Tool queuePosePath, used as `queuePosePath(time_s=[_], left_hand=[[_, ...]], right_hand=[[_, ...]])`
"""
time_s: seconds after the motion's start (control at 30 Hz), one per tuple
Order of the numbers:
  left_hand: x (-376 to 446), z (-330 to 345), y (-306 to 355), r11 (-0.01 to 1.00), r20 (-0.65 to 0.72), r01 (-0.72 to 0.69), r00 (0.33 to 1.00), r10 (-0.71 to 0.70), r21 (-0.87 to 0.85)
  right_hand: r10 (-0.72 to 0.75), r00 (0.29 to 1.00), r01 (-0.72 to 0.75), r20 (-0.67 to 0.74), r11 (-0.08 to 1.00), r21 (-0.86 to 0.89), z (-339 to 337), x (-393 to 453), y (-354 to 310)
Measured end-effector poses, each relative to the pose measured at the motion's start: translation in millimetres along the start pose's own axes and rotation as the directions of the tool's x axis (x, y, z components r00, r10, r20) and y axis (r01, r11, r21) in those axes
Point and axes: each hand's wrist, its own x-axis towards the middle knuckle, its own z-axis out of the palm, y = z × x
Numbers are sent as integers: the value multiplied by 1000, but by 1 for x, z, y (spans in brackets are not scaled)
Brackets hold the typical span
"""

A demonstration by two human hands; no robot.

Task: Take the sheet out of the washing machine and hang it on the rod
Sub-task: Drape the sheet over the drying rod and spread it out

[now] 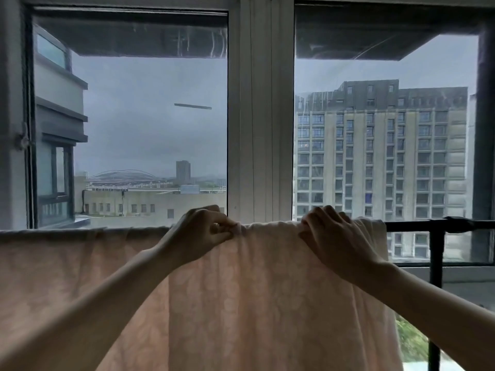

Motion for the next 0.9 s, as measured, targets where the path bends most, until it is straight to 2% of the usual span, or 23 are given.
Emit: queuePosePath(time_s=[0.23, 0.33, 0.47, 0.53, 0.6, 0.67, 0.8, 0.9], left_hand=[[12, -12, -15, 985, 34, 123, 992, -120, -123], [18, -9, -20, 980, 33, 162, 987, -159, -112], [32, -5, -18, 980, -57, 177, 982, -182, -88], [33, -2, -16, 987, -49, 161, 986, -162, -14], [29, 6, -15, 980, 45, 134, 989, -142, 145], [21, 13, -17, 973, 113, 129, 982, -152, 189], [19, 12, -23, 991, 46, 114, 992, -117, 62], [25, 11, -17, 1000, 11, 4, 1000, -3, -29]], right_hand=[[40, 999, -44, 37, 991, 123, -4, 0, 5], [59, 998, -58, -5, 998, 30, -5, 7, -1], [131, 990, -134, 50, 989, 56, -4, 29, 4], [172, 980, -181, 104, 980, 86, 0, 36, 10], [185, 965, -217, 186, 962, 166, 3, 37, 15], [140, 962, -189, 233, 961, 202, 5, 35, 19], [36, 971, -77, 237, 983, 165, 2, 30, 19], [-20, 965, -13, 260, 993, 121, -1, 26, 17]])
